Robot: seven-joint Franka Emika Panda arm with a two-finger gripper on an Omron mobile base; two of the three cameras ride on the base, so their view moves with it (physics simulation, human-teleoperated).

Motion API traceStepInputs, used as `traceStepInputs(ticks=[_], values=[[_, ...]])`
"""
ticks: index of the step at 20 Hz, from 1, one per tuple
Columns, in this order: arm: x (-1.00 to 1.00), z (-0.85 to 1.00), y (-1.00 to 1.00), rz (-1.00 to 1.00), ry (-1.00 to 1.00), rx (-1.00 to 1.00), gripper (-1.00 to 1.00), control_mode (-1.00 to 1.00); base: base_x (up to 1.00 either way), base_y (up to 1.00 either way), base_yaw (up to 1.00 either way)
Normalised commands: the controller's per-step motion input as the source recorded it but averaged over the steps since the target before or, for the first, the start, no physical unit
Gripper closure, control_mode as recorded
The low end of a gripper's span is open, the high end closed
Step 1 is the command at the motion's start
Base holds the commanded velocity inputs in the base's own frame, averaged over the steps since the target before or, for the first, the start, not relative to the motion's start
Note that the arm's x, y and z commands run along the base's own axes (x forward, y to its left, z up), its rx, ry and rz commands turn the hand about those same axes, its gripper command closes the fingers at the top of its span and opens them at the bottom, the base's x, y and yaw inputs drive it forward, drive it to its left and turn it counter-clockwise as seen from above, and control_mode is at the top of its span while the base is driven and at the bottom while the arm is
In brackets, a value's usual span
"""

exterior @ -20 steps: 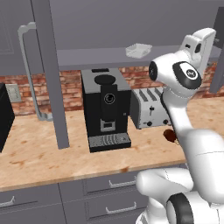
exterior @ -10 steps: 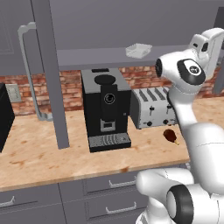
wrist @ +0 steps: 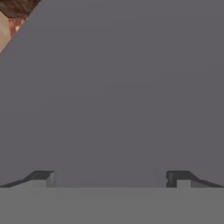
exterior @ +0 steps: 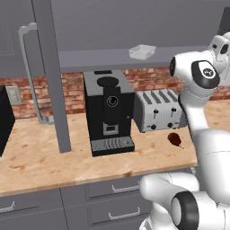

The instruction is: Retrieve the tupperware from the cabinet, then place the raw meat into the tupperware to avoid contamination.

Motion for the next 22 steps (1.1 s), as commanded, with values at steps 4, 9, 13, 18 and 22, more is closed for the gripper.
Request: traceStepInputs(ticks=[4,9,13,18,22], values=[[-0.19,0.0,-0.49,-0.1,0.0,0.0,-1.0,-1.0,0.0,0.0,0.0],[0.0,-0.01,-0.7,-0.06,0.03,0.01,-1.0,-1.0,0.0,0.0,0.0],[0.04,-0.02,-0.81,-0.05,0.08,0.03,-1.0,-1.0,0.0,0.0,0.0],[0.02,-0.02,-0.86,-0.02,0.07,0.06,-1.0,-1.0,0.0,0.0,0.0],[0.0,0.0,-0.79,0.0,0.04,0.08,-1.0,-1.0,0.0,0.0,0.0]])
